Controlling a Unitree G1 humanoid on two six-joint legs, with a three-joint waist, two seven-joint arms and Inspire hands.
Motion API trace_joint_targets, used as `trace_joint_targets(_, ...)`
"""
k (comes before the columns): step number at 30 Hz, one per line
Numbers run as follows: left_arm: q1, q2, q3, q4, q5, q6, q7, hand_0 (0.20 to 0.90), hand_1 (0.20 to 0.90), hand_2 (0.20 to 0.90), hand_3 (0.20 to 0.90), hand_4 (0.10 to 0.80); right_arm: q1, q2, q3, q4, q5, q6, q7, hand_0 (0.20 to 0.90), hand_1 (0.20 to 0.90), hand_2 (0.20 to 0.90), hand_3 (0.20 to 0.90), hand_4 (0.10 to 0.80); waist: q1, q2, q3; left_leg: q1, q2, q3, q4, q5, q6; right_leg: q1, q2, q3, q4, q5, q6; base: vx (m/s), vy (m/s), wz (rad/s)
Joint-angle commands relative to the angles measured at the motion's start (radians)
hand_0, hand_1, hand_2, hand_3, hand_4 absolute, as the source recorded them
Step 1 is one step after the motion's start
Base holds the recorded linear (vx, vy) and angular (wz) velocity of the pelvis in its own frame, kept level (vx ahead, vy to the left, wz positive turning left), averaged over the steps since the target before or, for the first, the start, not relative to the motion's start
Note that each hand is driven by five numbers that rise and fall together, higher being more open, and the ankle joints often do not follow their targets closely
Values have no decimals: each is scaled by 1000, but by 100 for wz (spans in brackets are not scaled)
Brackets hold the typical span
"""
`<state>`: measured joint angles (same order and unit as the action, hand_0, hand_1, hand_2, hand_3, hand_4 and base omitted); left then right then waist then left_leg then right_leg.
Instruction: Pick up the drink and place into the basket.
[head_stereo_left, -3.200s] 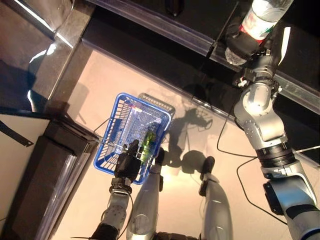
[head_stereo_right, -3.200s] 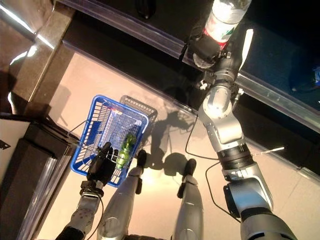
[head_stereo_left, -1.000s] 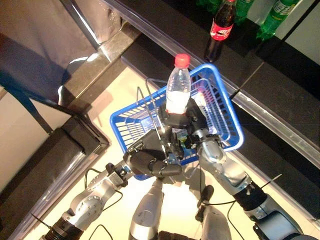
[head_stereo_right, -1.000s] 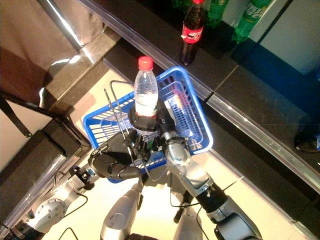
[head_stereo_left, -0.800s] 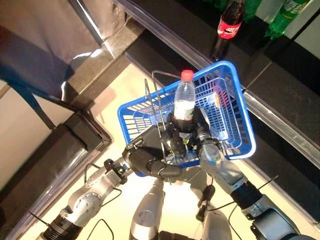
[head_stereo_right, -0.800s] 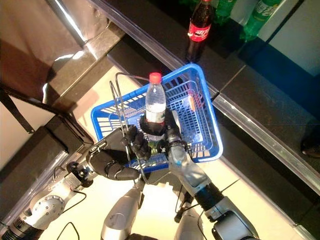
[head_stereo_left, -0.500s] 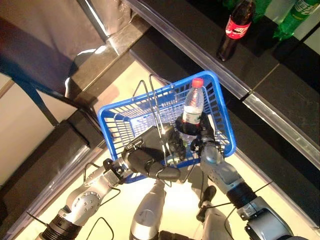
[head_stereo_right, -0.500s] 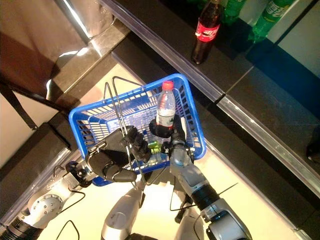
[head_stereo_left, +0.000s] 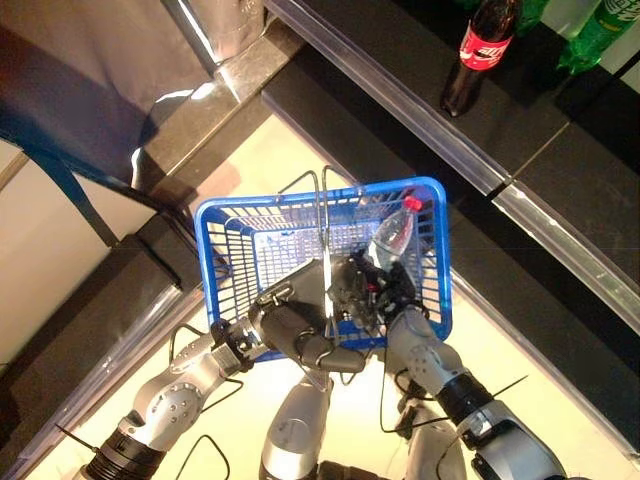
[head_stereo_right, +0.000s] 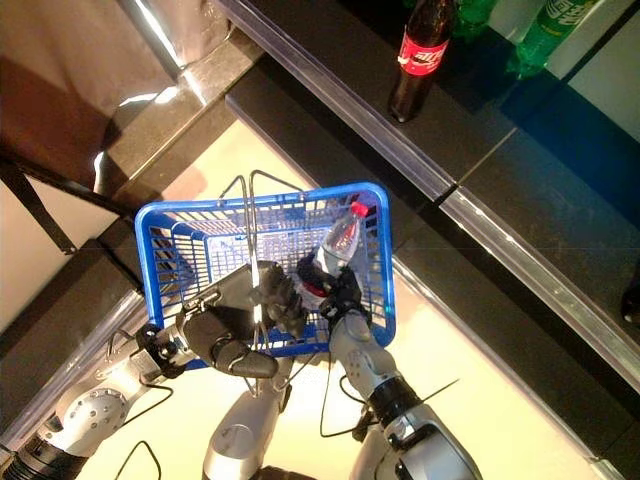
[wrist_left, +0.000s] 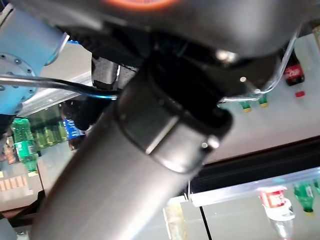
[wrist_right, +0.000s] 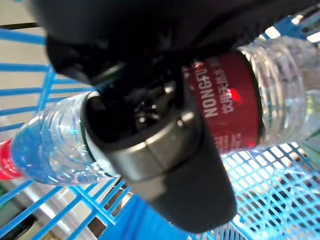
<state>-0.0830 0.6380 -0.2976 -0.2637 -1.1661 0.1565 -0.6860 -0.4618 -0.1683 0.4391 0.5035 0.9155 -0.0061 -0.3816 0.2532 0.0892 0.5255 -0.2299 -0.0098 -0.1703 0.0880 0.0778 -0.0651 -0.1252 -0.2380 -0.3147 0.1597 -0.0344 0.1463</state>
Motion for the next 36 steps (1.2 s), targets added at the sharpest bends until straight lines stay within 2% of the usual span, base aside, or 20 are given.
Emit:
trace_joint_targets(1, -155, -110, 54, -357, -125, -124, -166, 300, 300, 300, 200, 100, -106, 114, 30, -48, 110, -28, 100, 300, 300, 300, 200, 100, 27, 14, -96, -46, -54, 7, 77, -22, 82, -18, 27, -24, 16, 43, -123, 0, 0, 0)
trace_joint_targets(3, -159, -107, 55, -357, -127, -123, -165, 300, 300, 300, 200, 100, -114, 112, 29, -39, 135, -19, 110, 300, 300, 300, 200, 100, 29, 14, -94, -48, -54, 6, 78, -22, 81, -19, 27, -26, 17, 43, -124, 0, 0, 0)
trace_joint_targets(6, -177, -101, 54, -351, -137, -117, -156, 300, 300, 300, 200, 100, -137, 117, 19, 3, 287, -9, 135, 300, 300, 300, 200, 100, 36, 12, -91, -54, -56, 5, 85, -22, 81, -24, 26, -33, 24, 43, -123, 20, -17, 5)
trace_joint_targets(11, -186, -99, 53, -354, -143, -112, -149, 300, 300, 300, 200, 100, -151, 122, -4, 26, 411, 18, 184, 300, 300, 300, 200, 100, 42, 12, -86, -61, -58, 3, 90, -22, 83, -28, 26, -37, 28, 44, -121, 4, -2, 1)
trace_joint_targets(12, -191, -93, 56, -354, -157, -104, -147, 300, 300, 300, 200, 100, -164, 116, -10, 46, 487, 82, 236, 300, 300, 300, 200, 100, 49, 13, -83, -70, -62, -1, 97, -22, 83, -34, 24, -42, 32, 45, -119, 0, 0, 0)
trace_joint_targets(15, -195, -85, 60, -354, -167, -98, -147, 300, 300, 300, 200, 100, -177, 104, -15, 64, 498, 108, 261, 300, 300, 300, 200, 100, 53, 13, -82, -74, -64, -3, 100, -22, 83, -36, 22, -46, 35, 44, -118, 3, -8, 1)
trace_joint_targets(17, -202, -67, 65, -346, -187, -94, -154, 300, 300, 300, 200, 100, -203, 56, -21, 107, 537, 135, 277, 300, 300, 300, 200, 100, 59, 8, -78, -83, -66, -2, 104, -21, 83, -44, 21, -51, 38, 47, -115, 7, -19, 5)
trace_joint_targets(20, -209, -61, 68, -348, -198, -91, -146, 300, 300, 300, 200, 100, -223, 35, -52, 147, 577, 164, 284, 300, 300, 300, 200, 100, 60, 5, -76, -85, -66, -2, 102, -21, 83, -48, 22, -52, 39, 47, -114, 6, -4, 7)
trace_joint_targets(26, -231, -56, 58, -348, -209, -94, -122, 300, 300, 300, 200, 100, -258, 10, -78, 218, 613, 234, 247, 300, 300, 300, 200, 100, 62, 1, -68, -96, -67, 1, 107, -20, 83, -64, 22, -51, 48, 49, -113, 0, 0, 0)
trace_joint_targets(28, -248, -45, 62, -343, -228, -94, -116, 300, 300, 300, 200, 100, -295, -18, -111, 294, 637, 322, 254, 300, 300, 300, 200, 100, 67, -2, -64, -102, -67, 0, 109, -20, 84, -70, 22, -51, 51, 48, -112, 0, 0, 0)
trace_joint_targets(34, -261, -39, 64, -345, -247, -92, -104, 300, 300, 300, 200, 100, -315, -32, -125, 330, 646, 343, 264, 300, 300, 300, 200, 100, 72, -6, -60, -109, -69, 0, 111, -19, 85, -79, 21, -53, 56, 51, -109, -2, 0, 1)
trace_joint_targets(35, -262, -41, 67, -345, -251, -93, -103, 300, 300, 300, 200, 100, -313, -40, -128, 330, 634, 350, 271, 502, 502, 502, 436, 336, 70, -7, -60, -109, -69, 1, 108, -18, 85, -81, 22, -52, 56, 52, -107, 0, 0, 0)
trace_joint_targets(36, -261, -42, 67, -345, -252, -93, -104, 300, 300, 300, 200, 100, -313, -40, -128, 330, 629, 351, 273, 808, 808, 808, 793, 693, 70, -7, -60, -109, -69, 1, 108, -17, 85, -82, 22, -52, 56, 52, -107, 0, 0, 0)
